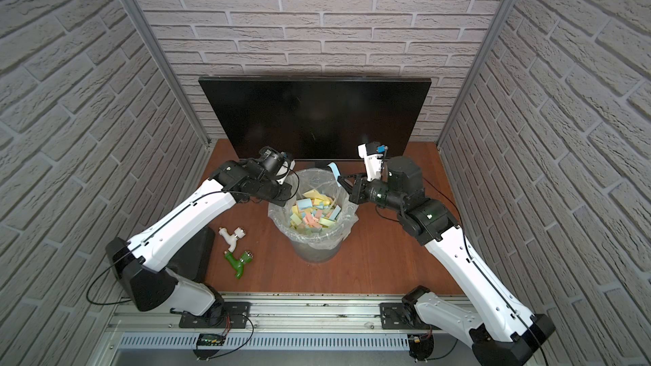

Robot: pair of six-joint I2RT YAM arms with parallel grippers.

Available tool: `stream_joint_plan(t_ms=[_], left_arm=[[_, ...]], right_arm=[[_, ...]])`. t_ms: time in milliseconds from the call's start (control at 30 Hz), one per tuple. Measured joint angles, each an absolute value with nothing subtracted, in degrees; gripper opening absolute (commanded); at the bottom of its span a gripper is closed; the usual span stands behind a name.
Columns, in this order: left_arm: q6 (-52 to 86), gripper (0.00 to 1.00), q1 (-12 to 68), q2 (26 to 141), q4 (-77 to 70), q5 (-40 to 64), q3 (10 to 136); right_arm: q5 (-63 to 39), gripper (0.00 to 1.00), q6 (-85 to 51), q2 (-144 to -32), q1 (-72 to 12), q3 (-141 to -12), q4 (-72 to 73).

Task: Remove the sticky note from the monitor
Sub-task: Place the sticky note in the trash bin.

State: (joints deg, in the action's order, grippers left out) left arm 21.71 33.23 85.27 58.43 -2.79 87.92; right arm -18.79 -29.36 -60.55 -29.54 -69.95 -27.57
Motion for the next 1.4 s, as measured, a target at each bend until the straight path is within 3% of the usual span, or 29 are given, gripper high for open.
stream_joint_plan(t_ms=[633,667,800,867,1033,1400], left_arm=[[21.7,0.33,33.2,84.2,58.3,-2.8,86.7],[21.7,0.33,33.2,84.1,58.3,-2.8,86.6],[21.7,0.33,33.2,84.1,58.3,-2.8,86.5],[21.7,0.33,33.3,84.1,58.3,-2.8,86.5],[21.7,0.33,33.3,84.1,58.3,-2.8,86.5],[21.7,0.33,33.3,84.0,58.2,-2.8,86.4]], right_arm=[[-1.9,0.03,-15.1,-75.5,-47.5,-77.8,-39.9],[-1.0,0.06,-14.9,-76.2,-47.8,-77.8,-40.1],[1.6,0.55,-14.4,-78.1,-47.9,-77.8,-40.8],[2.1,0.65,-14.3,-78.5,-47.9,-77.8,-41.2],[2.3,0.72,-14.5,-77.8,-47.9,-77.9,-41.3],[-4.1,0.71,-19.5,-72.0,-43.1,-77.9,-38.8]])
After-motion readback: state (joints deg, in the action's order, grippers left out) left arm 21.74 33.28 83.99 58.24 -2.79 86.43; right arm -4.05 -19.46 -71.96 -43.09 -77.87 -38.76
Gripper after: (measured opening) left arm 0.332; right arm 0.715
